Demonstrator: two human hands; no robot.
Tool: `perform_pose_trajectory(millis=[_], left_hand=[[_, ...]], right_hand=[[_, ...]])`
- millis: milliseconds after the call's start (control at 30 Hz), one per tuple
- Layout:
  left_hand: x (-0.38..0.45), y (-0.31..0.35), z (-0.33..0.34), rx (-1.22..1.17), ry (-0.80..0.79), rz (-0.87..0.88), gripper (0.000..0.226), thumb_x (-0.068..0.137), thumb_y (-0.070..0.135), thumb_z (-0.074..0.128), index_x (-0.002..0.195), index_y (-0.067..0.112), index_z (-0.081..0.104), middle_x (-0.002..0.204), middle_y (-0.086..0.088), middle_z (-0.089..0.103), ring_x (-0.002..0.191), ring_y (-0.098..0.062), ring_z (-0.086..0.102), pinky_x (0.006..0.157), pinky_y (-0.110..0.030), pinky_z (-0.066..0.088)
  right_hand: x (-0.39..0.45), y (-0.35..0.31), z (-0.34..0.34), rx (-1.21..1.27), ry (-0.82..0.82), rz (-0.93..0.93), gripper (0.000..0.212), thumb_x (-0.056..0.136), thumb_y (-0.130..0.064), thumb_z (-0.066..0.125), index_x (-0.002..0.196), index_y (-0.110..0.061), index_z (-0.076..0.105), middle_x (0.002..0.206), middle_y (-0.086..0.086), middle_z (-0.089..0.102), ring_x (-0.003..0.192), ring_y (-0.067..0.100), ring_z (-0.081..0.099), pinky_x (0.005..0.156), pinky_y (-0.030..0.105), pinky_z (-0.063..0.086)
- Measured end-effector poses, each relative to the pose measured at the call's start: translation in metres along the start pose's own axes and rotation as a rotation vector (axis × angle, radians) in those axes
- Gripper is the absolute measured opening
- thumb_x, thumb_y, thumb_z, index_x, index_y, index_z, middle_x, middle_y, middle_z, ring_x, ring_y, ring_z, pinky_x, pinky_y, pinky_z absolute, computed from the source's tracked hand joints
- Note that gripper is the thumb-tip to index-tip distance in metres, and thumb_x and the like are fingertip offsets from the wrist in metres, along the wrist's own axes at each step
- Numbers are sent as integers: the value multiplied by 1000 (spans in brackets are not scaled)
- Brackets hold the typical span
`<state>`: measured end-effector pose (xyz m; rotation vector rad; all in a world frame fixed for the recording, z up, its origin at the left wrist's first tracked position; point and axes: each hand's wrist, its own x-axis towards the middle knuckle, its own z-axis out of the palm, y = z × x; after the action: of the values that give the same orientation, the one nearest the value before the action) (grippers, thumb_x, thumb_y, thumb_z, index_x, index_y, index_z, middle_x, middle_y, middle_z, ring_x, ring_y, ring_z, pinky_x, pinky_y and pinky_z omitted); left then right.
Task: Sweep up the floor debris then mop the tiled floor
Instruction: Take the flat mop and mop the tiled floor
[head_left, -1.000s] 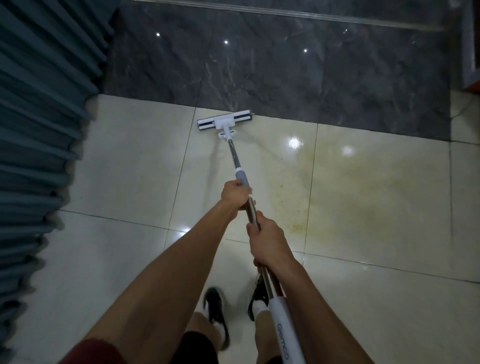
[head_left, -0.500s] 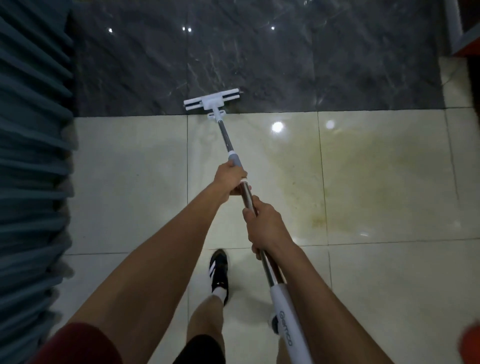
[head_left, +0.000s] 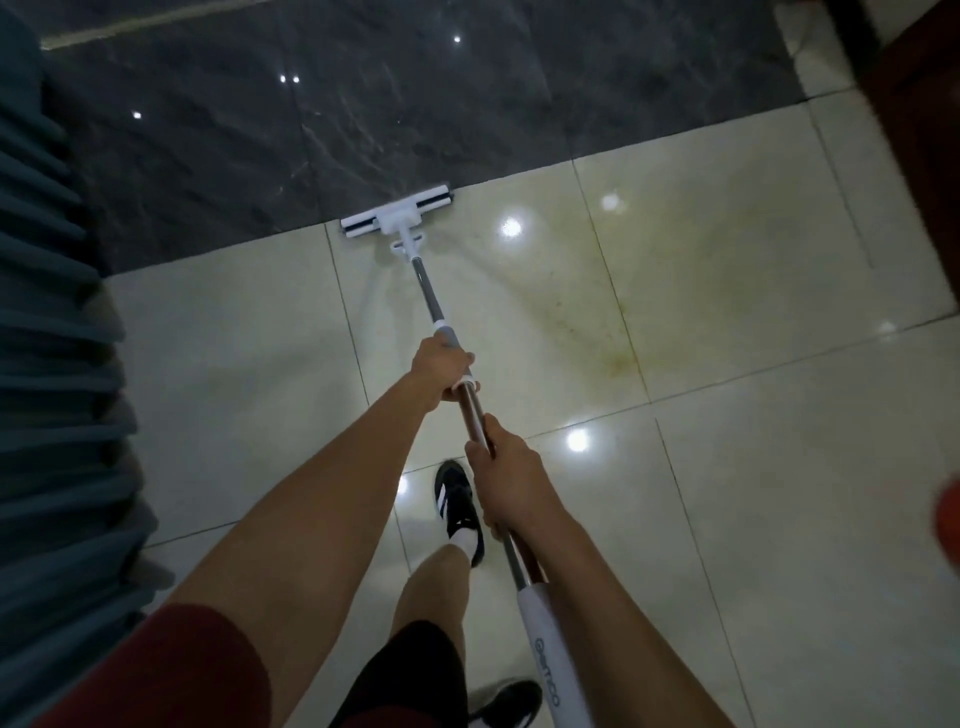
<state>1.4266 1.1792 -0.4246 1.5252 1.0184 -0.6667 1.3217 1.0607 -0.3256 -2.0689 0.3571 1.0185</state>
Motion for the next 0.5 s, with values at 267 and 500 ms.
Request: perform_pose_trajectory(millis=[267, 500], left_hand=[[-95, -123, 83, 149, -124, 8, 14, 96, 7, 65, 102, 8, 52, 90, -15, 63, 70, -35, 68, 79, -59, 60], [-185, -244, 158, 169, -253, 0, 33, 96, 5, 65, 125, 4, 47, 105, -23, 60, 76, -41, 68, 82, -63, 58]], right_hand=[[-115, 145, 21, 157, 62, 74, 34, 105, -31, 42, 139, -28, 44, 91, 1, 62, 68, 18, 62, 60, 32, 59], [-224, 270, 37, 235, 130, 117, 26, 104, -28, 42, 129, -26, 49, 80, 3, 61, 53, 15, 59, 43, 24, 49]])
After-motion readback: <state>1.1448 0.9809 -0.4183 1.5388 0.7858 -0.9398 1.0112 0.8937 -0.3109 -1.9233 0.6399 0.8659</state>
